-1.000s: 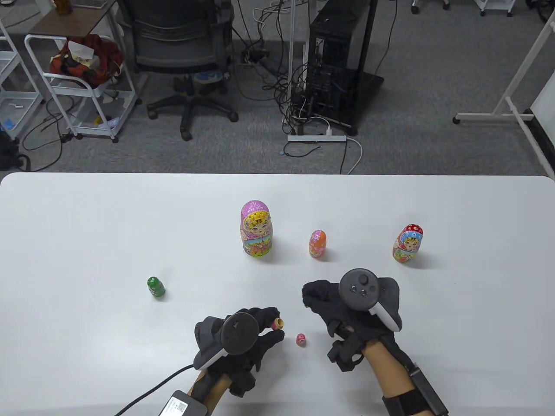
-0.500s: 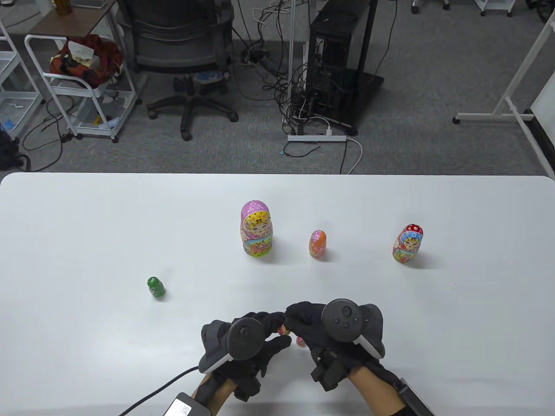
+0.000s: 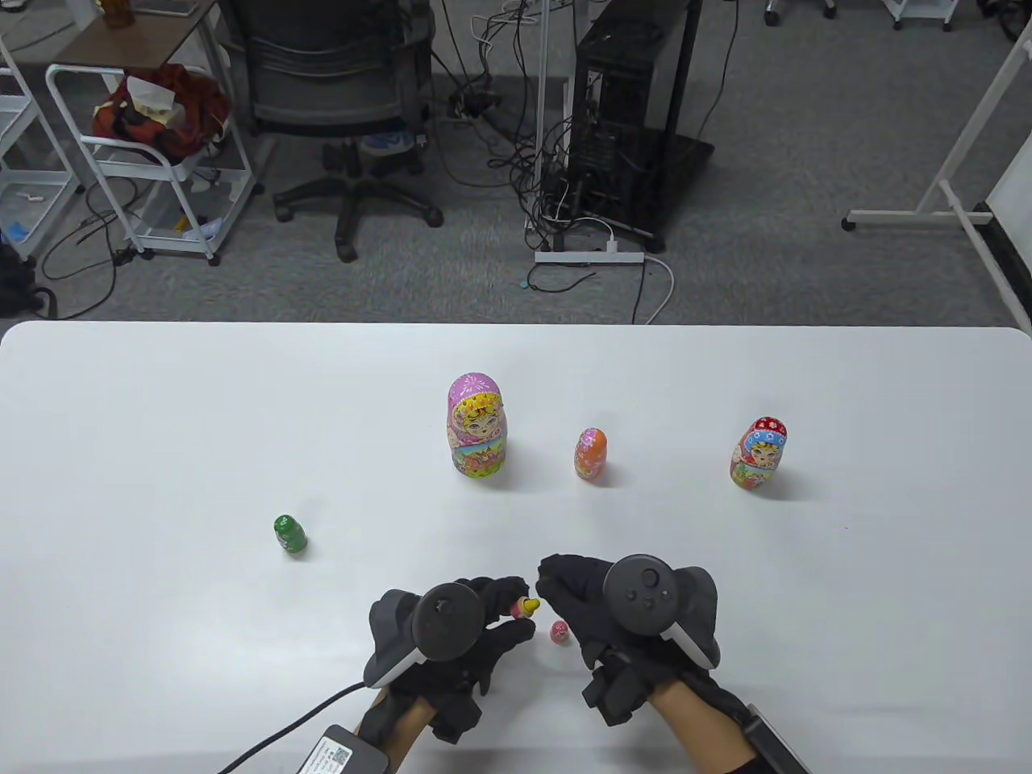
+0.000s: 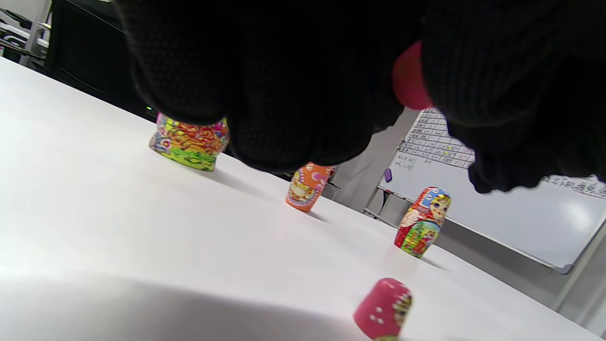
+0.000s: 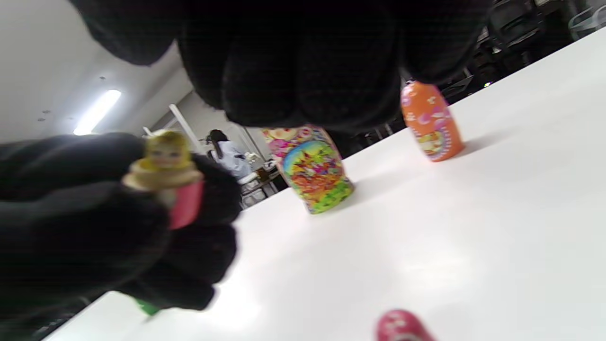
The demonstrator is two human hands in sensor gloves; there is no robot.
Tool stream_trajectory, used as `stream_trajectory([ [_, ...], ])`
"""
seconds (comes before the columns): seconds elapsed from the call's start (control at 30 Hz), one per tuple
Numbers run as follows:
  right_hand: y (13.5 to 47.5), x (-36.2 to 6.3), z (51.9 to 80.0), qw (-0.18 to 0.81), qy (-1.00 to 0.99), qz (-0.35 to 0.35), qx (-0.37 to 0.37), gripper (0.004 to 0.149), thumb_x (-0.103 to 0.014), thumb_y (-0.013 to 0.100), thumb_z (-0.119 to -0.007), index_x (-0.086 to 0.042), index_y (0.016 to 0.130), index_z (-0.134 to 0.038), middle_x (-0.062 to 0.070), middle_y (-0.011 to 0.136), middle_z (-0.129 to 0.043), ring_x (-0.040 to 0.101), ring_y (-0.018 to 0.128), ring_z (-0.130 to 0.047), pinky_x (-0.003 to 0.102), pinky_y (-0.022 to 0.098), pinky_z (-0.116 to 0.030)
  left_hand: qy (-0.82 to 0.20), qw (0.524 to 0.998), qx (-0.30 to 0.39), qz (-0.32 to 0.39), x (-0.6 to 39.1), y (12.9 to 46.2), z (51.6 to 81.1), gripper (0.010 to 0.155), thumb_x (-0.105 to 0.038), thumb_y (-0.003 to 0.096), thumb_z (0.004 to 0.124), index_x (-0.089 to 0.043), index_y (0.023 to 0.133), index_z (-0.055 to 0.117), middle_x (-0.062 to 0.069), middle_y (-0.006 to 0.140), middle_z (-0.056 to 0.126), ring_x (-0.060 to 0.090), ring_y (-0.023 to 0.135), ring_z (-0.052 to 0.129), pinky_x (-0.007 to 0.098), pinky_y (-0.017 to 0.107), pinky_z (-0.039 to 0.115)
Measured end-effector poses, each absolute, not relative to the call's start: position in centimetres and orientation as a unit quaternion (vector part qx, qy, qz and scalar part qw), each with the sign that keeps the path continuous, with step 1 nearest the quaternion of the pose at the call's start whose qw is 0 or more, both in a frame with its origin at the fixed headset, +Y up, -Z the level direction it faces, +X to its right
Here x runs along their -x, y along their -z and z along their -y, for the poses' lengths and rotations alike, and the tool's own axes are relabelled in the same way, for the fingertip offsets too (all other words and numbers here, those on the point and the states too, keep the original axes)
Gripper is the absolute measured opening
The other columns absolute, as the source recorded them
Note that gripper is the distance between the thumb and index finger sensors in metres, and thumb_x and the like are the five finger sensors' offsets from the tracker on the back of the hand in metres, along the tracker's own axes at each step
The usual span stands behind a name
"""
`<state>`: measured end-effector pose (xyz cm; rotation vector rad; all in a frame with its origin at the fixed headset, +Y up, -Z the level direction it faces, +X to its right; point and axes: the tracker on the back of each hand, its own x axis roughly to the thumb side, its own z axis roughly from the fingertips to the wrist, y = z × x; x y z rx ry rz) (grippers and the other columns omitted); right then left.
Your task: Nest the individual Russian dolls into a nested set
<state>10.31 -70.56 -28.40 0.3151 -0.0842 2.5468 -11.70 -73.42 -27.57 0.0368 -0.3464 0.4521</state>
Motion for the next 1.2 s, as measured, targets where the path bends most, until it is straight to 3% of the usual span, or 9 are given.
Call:
stream_trajectory([
  [0.27,29.0,-8.6,74.6,0.097,-0.981,-0.089,-0.143,0.050,-0.047,0.047,-0.080,-0.037,0.094,-0.068,0.005,0.094,-0.079,0.027,0.075,-0.087,0.053,0.063,-0.068,-0.227,0.963,-0.016,0.144,12.9,28.3,73.9,0.060,-0.058,0.0370,0.083,-0.027,0.089,0.081,-0.003,0.079,0.099,0.013,0.064,0.103,0.041,0.056,0.086],
  [0.63,28.9,-7.4,76.1,0.055,-0.978,-0.119,-0.161,0.046,-0.039,0.047,-0.084,-0.031,0.090,-0.072,0.004,0.092,-0.082,0.025,0.073,-0.089,0.050,0.061,-0.071,-0.218,0.964,-0.019,0.151,12.6,28.1,73.8,0.060,-0.058,0.0364,0.084,-0.027,0.088,0.082,-0.004,0.078,0.100,0.013,0.064,0.103,0.041,0.056,0.086],
  [0.93,28.8,-7.6,75.6,0.043,-0.985,-0.064,-0.157,0.046,-0.041,0.046,-0.083,-0.028,0.089,-0.073,0.004,0.088,-0.086,0.022,0.069,-0.092,0.047,0.061,-0.074,-0.209,0.966,-0.022,0.153,12.6,28.1,73.7,0.060,-0.058,0.0359,0.084,-0.027,0.088,0.082,-0.003,0.078,0.100,0.014,0.063,0.103,0.041,0.056,0.086],
  [1.2,28.3,-9.4,71.9,0.216,-0.964,0.040,-0.150,0.046,-0.041,0.046,-0.080,-0.028,0.089,-0.070,0.003,0.089,-0.084,0.021,0.069,-0.091,0.046,0.060,-0.074,-0.210,0.965,-0.025,0.153,12.6,28.1,73.7,0.060,-0.058,0.0356,0.085,-0.026,0.087,0.083,-0.003,0.077,0.100,0.014,0.063,0.103,0.042,0.055,0.086],
])
